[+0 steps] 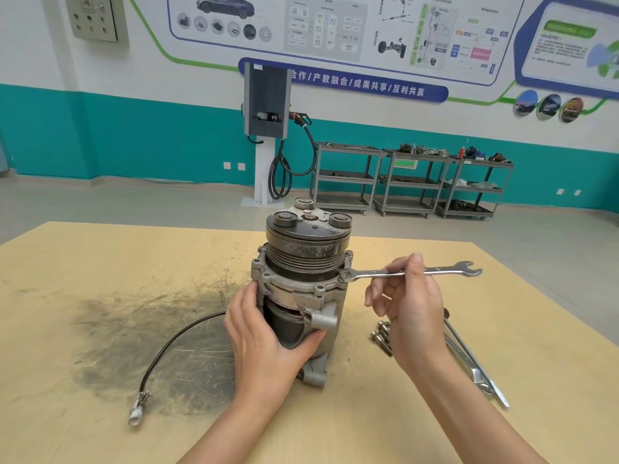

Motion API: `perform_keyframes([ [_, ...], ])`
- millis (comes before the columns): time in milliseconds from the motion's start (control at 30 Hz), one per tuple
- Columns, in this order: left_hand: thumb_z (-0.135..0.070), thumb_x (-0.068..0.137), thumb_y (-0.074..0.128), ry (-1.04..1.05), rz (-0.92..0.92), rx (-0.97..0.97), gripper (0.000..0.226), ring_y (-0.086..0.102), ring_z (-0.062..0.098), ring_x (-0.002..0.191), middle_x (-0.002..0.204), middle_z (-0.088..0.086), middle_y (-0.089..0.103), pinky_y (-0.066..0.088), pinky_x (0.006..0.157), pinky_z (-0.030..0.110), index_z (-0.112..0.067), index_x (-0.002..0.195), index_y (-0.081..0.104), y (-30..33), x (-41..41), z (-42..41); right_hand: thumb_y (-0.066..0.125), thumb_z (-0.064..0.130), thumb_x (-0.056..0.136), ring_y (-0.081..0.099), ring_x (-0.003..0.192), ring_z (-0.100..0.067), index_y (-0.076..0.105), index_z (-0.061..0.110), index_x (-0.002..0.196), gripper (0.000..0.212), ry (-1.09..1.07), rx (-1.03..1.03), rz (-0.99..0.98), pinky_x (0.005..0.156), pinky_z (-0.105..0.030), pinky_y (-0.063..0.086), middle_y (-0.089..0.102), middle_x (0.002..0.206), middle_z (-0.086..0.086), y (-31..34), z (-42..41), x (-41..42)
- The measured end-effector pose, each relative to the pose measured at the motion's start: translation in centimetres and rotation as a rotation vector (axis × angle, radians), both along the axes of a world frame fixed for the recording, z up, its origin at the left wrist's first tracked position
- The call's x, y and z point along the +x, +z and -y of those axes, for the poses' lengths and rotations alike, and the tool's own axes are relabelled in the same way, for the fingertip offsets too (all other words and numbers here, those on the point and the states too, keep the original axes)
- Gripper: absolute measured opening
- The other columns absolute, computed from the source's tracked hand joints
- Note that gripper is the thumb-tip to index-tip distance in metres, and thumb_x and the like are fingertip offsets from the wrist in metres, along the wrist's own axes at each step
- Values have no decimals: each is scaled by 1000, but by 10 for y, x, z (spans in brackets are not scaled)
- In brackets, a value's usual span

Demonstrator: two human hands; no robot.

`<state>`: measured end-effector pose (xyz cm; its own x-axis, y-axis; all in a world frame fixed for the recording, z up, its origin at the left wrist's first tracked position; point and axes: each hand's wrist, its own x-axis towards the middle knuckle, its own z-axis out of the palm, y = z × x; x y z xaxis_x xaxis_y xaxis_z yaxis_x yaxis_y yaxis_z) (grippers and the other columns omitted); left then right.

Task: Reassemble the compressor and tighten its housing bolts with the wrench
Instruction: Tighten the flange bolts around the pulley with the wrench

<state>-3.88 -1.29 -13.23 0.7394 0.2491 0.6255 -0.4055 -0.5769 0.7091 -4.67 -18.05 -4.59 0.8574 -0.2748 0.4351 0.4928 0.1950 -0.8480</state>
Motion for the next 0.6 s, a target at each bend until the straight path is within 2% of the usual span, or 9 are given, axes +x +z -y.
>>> perform_keyframes([
  [133,-45,55,89,-5,-8,-5,119,24,23,134,146,15,32,22,112,42,-1,148,28,0,0,0,42,49,89,53,48,-19,49,13,84,37,144,43,-80,43,-24,33,54,54,-5,0,4,4],
  [233,-49,56,86,-18,-9,-14,119,24,22,134,147,12,30,23,112,43,-3,149,26,1,-1,0,40,49,91,53,48,-19,50,13,85,38,99,12,-46,43,-23,34,55,54,-4,-4,2,3],
  [300,-49,56,85,-13,-8,-11,119,24,21,134,146,13,31,23,112,42,-2,148,27,1,-1,0,38,49,97,53,47,-19,51,15,85,39,-16,-61,49,42,-22,36,56,53,-3,-7,-2,0],
  [367,-46,56,87,-4,-10,-7,118,24,23,134,146,16,32,22,112,42,0,148,28,1,-1,0,38,46,103,52,47,-20,54,28,82,32,-138,-170,177,43,-21,36,57,54,-5,-9,-8,-6],
  [467,-44,56,88,-10,-19,-12,118,24,25,135,147,14,30,23,113,44,-2,148,27,0,0,0,42,34,98,51,51,-8,51,41,80,21,-234,-333,372,53,-15,38,55,56,-3,-12,-14,-11],
  [533,-49,56,85,-16,-16,-17,119,23,24,137,148,11,29,23,113,44,-4,149,26,0,-1,0,45,32,100,53,55,-2,51,33,85,17,-254,-461,468,55,-16,41,55,63,10,-15,-15,-13],
  [600,-51,57,84,-21,-17,-22,119,22,23,137,148,9,28,23,113,44,-5,149,25,0,-1,0,44,38,102,54,57,-3,50,23,88,22,-291,-537,508,53,-20,44,54,70,13,-18,-15,-12],
])
